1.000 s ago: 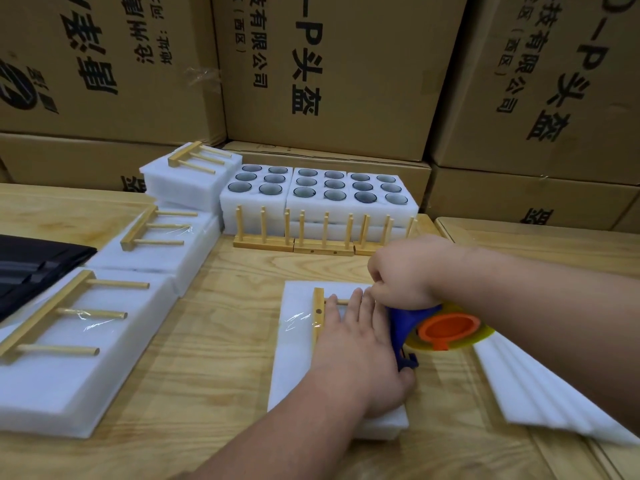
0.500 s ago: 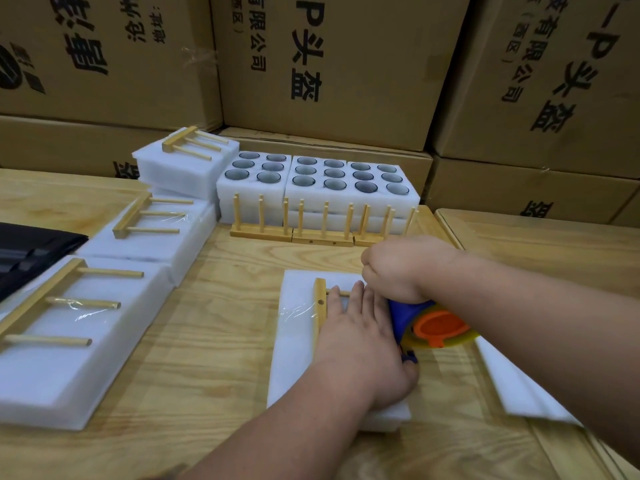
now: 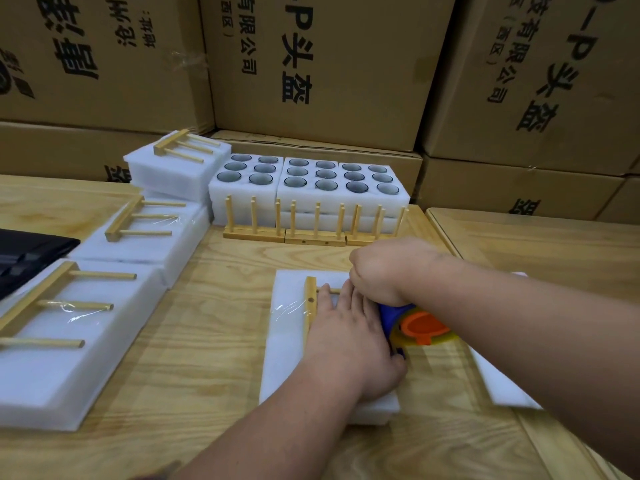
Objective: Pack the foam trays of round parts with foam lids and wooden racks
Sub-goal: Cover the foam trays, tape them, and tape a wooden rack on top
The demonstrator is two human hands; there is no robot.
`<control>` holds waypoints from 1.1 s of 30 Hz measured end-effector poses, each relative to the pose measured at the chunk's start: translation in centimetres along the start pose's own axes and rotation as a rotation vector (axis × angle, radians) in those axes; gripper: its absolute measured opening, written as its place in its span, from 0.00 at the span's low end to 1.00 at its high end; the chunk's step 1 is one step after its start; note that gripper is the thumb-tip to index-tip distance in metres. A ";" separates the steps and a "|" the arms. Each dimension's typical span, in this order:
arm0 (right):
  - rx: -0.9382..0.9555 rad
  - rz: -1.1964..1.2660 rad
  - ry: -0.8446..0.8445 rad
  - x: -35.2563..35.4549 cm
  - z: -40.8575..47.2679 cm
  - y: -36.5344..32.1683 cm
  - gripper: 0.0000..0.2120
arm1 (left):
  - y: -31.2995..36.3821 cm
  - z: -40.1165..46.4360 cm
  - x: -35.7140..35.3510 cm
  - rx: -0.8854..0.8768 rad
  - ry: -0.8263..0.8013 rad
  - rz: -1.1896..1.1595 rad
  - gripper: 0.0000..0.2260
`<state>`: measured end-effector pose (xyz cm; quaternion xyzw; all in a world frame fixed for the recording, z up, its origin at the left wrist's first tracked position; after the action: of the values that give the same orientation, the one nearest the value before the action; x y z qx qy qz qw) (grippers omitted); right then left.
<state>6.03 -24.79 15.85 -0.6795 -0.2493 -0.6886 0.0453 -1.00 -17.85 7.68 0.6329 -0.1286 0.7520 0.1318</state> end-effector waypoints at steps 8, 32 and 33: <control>0.091 -0.306 -0.128 -0.2 1.1 -2.1 0.16 | -0.3 -0.1 0.4 -0.007 -0.037 0.021 0.39; -0.466 0.156 0.474 -8.9 -7.4 2.7 0.16 | -1.9 -0.4 3.4 0.107 0.171 -0.705 0.25; -0.460 0.237 0.596 -8.7 -8.0 2.3 0.16 | -2.6 -0.9 4.2 0.147 0.271 -0.841 0.24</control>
<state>0.32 -32.46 8.53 -0.4663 0.0157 -0.8835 0.0415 -1.57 -14.92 11.77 0.5335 0.2122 0.7162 0.3966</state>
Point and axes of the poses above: each hand's wrist, its own z-axis towards the middle knuckle, its own x-axis out of the back of the hand, y = z × x, the point moved 2 cm from there along z, towards the middle knuckle, and after that the axes turned 9 degrees about y, right-handed, at the moved point
